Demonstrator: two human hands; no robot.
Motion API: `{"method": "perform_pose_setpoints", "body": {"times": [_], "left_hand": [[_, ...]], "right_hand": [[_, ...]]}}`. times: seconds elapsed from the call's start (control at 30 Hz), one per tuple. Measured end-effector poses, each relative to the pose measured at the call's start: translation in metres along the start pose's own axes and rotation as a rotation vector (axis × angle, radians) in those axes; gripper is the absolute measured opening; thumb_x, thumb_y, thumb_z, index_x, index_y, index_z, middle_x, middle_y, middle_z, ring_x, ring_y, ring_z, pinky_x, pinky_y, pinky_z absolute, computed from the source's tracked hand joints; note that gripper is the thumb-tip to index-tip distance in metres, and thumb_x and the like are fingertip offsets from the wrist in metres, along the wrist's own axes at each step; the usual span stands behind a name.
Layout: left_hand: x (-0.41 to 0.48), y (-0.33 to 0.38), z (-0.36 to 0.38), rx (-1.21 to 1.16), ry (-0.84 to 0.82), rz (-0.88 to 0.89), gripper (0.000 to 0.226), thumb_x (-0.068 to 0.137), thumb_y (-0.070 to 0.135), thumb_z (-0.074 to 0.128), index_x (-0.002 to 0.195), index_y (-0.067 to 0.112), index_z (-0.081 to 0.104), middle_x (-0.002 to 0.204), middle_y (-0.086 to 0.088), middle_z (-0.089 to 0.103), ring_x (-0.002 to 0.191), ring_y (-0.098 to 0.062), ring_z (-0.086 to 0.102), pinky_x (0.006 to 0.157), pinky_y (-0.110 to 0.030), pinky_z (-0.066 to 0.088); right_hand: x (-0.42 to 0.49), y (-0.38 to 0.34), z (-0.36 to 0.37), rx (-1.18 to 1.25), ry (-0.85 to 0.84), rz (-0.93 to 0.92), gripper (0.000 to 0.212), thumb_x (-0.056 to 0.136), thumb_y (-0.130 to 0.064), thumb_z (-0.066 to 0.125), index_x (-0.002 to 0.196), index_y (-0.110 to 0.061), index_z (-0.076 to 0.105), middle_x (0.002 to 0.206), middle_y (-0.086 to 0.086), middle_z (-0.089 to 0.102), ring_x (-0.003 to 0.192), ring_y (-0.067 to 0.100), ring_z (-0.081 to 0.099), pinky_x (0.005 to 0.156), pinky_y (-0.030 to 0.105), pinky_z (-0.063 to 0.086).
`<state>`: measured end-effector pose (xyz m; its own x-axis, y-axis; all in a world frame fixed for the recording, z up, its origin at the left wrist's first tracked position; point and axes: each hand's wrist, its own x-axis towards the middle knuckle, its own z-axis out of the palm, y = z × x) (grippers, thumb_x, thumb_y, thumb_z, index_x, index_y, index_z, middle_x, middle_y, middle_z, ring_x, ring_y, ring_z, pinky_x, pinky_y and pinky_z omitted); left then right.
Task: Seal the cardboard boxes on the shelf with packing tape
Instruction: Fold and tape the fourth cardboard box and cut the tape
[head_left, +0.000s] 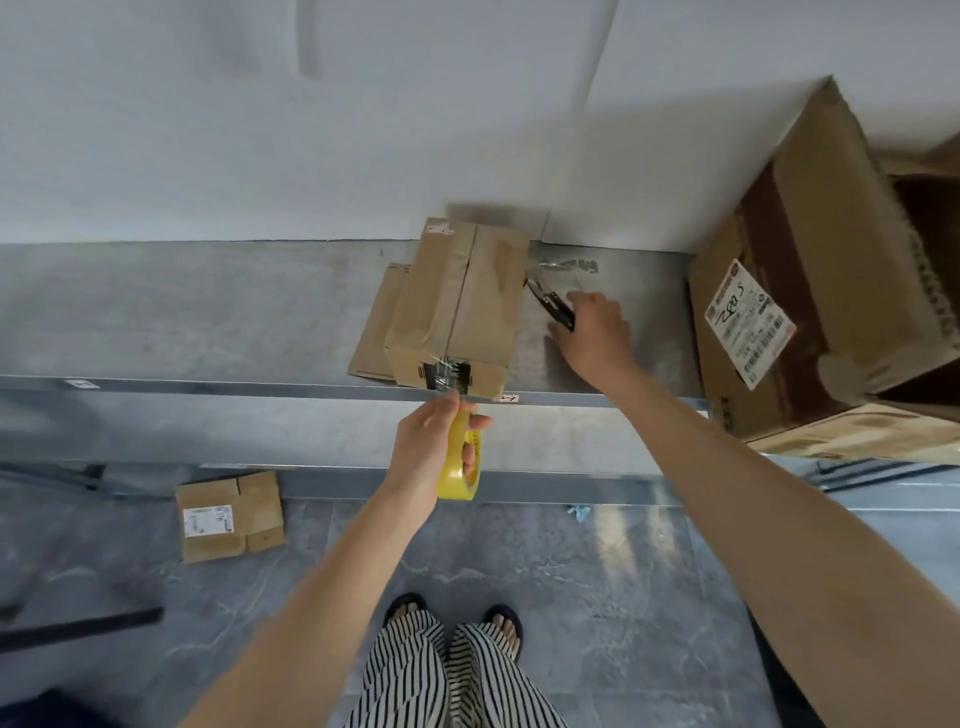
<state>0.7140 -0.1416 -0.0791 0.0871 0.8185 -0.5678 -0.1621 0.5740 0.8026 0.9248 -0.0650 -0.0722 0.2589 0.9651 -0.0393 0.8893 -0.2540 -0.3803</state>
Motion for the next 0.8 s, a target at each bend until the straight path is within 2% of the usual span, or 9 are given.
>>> {"method": "perform_pose_setpoints", "body": {"times": [0.1,0.2,0.3,0.37,0.43,0.53,0.6,0.67,0.8], "left_hand": [[0.004,-0.002,0.001,-0.015,0.009,-0.013,0.032,0.098,0.036,0.048,0.084,0.01,0.063,0.084,-0.01,0.074,0.039,-0.016,0.046,0.041,-0.024,0.04],[0.006,-0.002,0.002,0.0,0.025,-0.001,0.035,0.098,0.039,0.048,0.083,0.011,0.063,0.084,-0.01,0.074,0.039,-0.016,0.046,0.041,-0.025,0.04],[0.006,0.001,0.003,0.019,0.023,0.014,0.034,0.098,0.036,0.048,0.083,0.01,0.062,0.081,-0.008,0.074,0.038,-0.015,0.045,0.04,-0.025,0.039],[0.006,0.003,0.002,0.012,0.014,0.014,0.033,0.098,0.034,0.048,0.082,0.009,0.062,0.076,-0.007,0.073,0.037,-0.015,0.044,0.039,-0.024,0.039],[0.005,0.005,0.0,0.014,0.001,0.008,0.032,0.098,0.033,0.049,0.083,0.009,0.061,0.074,-0.007,0.073,0.038,-0.015,0.045,0.04,-0.024,0.039],[0.006,0.007,-0.004,0.046,-0.018,-0.006,0.029,0.099,0.031,0.049,0.085,0.009,0.062,0.074,-0.005,0.073,0.037,-0.014,0.046,0.04,-0.023,0.041],[0.006,0.008,-0.007,0.052,-0.03,-0.015,0.027,0.099,0.029,0.049,0.086,0.009,0.062,0.075,-0.006,0.073,0.037,-0.014,0.047,0.041,-0.024,0.041],[0.008,0.009,-0.008,0.059,-0.038,-0.017,0.024,0.099,0.026,0.048,0.087,0.011,0.062,0.081,-0.008,0.073,0.039,-0.015,0.048,0.044,-0.026,0.041],[0.008,0.012,-0.008,0.098,-0.063,-0.002,0.021,0.098,0.018,0.044,0.089,0.016,0.063,0.093,-0.013,0.07,0.043,-0.017,0.049,0.049,-0.028,0.042]], "right_hand": [[0.014,-0.006,0.01,-0.092,0.051,0.048,0.042,0.091,-0.04,0.056,0.116,-0.006,0.055,0.124,0.017,0.048,0.115,0.036,0.042,0.09,0.043,0.038],[0.018,-0.01,0.012,-0.089,0.047,0.058,0.033,0.094,-0.026,0.051,0.116,-0.001,0.052,0.125,0.02,0.047,0.116,0.038,0.043,0.089,0.042,0.039],[0.013,-0.007,0.003,0.039,0.072,0.19,0.031,0.096,-0.021,0.049,0.116,0.003,0.051,0.121,0.023,0.052,0.113,0.039,0.049,0.087,0.038,0.041],[0.006,-0.005,-0.009,0.217,0.081,0.263,0.024,0.097,-0.021,0.048,0.097,0.0,0.058,0.098,0.021,0.06,0.096,0.036,0.058,0.075,0.034,0.04],[-0.007,-0.012,-0.022,0.37,0.053,0.278,0.031,0.096,-0.018,0.047,0.074,0.0,0.057,0.074,0.017,0.058,0.073,0.032,0.058,0.064,0.03,0.037],[-0.031,-0.033,-0.037,0.499,0.01,0.239,0.029,0.094,-0.015,0.046,0.081,0.005,0.063,0.073,0.017,0.062,0.067,0.03,0.056,0.06,0.03,0.039],[-0.047,-0.047,-0.044,0.609,-0.015,0.213,0.026,0.094,-0.015,0.045,0.089,0.004,0.062,0.065,0.005,0.05,0.056,0.014,0.042,0.054,0.024,0.036],[-0.063,-0.058,-0.049,0.735,-0.031,0.201,0.027,0.095,-0.015,0.046,0.101,0.007,0.061,0.067,0.0,0.044,0.058,0.009,0.036,0.055,0.02,0.032],[-0.099,-0.069,-0.051,0.698,-0.154,0.086,0.02,0.093,-0.026,0.055,0.081,-0.016,0.066,0.072,-0.003,0.056,0.068,0.008,0.046,0.066,0.024,0.038]]}}
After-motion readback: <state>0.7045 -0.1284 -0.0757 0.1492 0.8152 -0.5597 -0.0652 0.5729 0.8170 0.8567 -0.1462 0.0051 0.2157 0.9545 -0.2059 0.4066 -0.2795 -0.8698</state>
